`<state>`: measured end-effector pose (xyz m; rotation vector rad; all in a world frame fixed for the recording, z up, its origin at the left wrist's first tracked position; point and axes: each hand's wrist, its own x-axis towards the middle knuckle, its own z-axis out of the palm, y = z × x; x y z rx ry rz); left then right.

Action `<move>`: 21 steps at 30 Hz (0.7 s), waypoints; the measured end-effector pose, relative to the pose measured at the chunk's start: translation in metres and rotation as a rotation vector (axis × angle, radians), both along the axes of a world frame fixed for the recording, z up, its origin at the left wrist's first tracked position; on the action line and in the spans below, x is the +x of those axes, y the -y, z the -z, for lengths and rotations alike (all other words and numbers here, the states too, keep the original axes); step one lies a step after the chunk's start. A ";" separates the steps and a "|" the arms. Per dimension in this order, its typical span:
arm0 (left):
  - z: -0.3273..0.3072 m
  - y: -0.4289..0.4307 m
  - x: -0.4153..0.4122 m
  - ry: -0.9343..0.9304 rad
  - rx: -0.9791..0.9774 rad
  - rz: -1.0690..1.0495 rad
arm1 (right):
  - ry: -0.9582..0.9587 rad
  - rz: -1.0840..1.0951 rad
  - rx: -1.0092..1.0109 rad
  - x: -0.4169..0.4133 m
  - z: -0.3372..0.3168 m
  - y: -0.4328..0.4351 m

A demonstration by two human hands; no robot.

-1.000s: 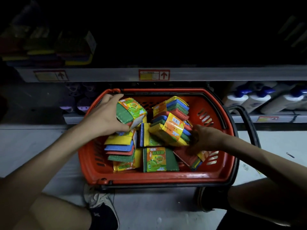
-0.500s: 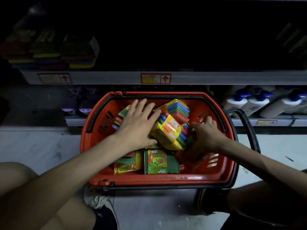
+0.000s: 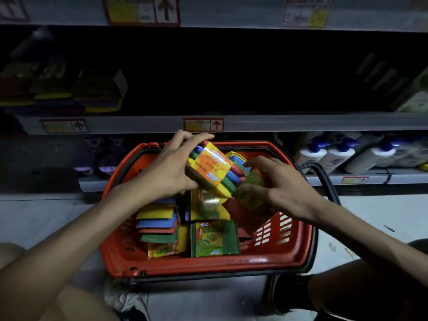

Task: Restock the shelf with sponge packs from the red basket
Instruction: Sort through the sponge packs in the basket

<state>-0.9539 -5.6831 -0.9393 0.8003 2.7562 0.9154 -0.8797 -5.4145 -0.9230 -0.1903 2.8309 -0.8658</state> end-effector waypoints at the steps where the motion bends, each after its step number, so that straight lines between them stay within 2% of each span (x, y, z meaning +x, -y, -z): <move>1: -0.006 0.005 0.000 -0.006 0.052 -0.020 | -0.003 0.018 -0.057 0.000 -0.008 0.000; 6: -0.032 0.023 0.004 -0.085 0.205 -0.119 | 0.101 0.139 -0.392 -0.008 -0.046 -0.001; 9: -0.040 0.027 0.009 -0.191 0.149 -0.167 | 0.171 0.136 -0.515 -0.010 -0.059 -0.005; 11: -0.041 0.029 0.009 -0.308 0.134 -0.137 | 0.201 0.118 -0.582 -0.011 -0.062 -0.008; 13: -0.040 0.032 0.005 -0.347 0.119 -0.101 | 0.294 0.086 -0.660 -0.011 -0.063 -0.009; 17: -0.036 0.033 -0.001 -0.230 0.164 -0.133 | 0.446 -0.015 -0.709 -0.010 -0.057 0.000; 21: -0.029 0.020 0.000 -0.059 0.329 -0.180 | 0.431 0.026 -0.810 -0.007 -0.046 0.016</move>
